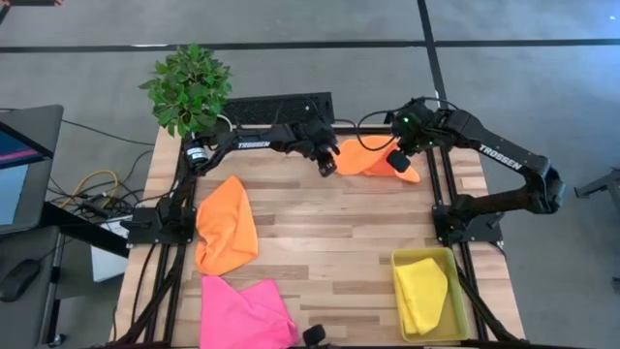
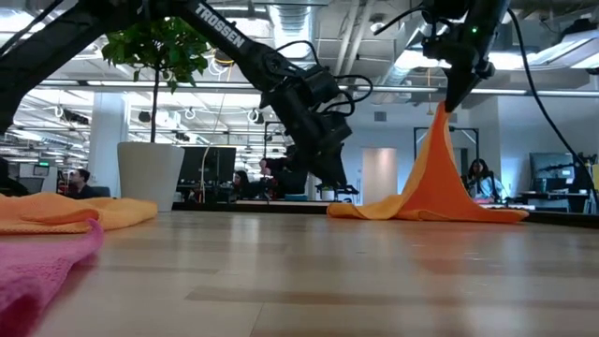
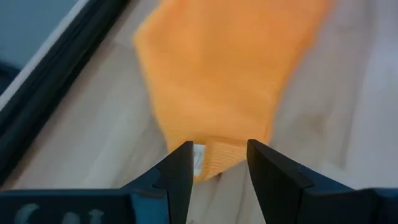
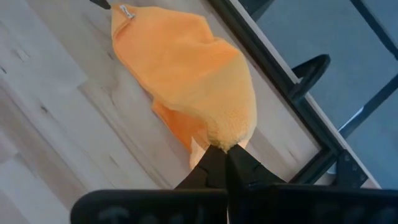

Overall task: Fold microfiber towels
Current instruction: Fold the top right orange cloth

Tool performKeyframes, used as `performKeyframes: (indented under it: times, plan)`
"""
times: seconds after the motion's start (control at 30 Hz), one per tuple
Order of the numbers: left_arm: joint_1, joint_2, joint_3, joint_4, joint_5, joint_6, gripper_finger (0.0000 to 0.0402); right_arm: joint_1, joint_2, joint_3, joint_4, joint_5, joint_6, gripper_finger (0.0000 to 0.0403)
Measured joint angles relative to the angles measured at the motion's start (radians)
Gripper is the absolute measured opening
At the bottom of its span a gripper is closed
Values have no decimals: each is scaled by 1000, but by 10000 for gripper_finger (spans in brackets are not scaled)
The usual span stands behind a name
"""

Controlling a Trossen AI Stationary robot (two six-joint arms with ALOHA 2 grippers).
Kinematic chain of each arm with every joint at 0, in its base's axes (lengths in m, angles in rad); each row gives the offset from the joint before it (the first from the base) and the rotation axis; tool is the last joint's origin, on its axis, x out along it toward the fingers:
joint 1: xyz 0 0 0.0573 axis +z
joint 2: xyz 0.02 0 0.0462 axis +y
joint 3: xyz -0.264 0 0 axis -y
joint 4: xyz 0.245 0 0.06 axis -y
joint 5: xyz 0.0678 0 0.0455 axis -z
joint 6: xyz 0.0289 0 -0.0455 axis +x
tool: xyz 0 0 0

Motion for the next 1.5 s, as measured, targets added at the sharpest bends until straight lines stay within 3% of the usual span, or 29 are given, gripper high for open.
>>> performKeyframes:
  times: [0.17,0.4,0.6,0.67,0.83,1.0,1.13,1.27,1.5]
  plan:
    - [30,0,46,-70,156,157,141,-11,1,13,-1,-21,-1,4]
    - [49,-1,118,-137,190,320,141,-41,1,121,2,-42,9,4]
    - [-14,-2,135,-62,180,256,141,-48,0,142,1,-48,37,4]
    - [-48,-2,135,-2,137,238,141,-48,4,142,1,-48,55,4]
    - [-142,-2,135,134,-86,275,141,-48,5,142,1,-48,68,4]
    - [-193,18,137,301,-184,250,141,-48,5,142,1,-48,86,4]
    - [-201,72,135,411,-205,193,141,-45,5,142,2,-48,86,4]
    - [-204,97,134,476,-337,162,141,-44,5,142,1,-48,86,4]
    - [-199,137,135,517,-303,127,141,-44,5,142,2,-48,81,4]
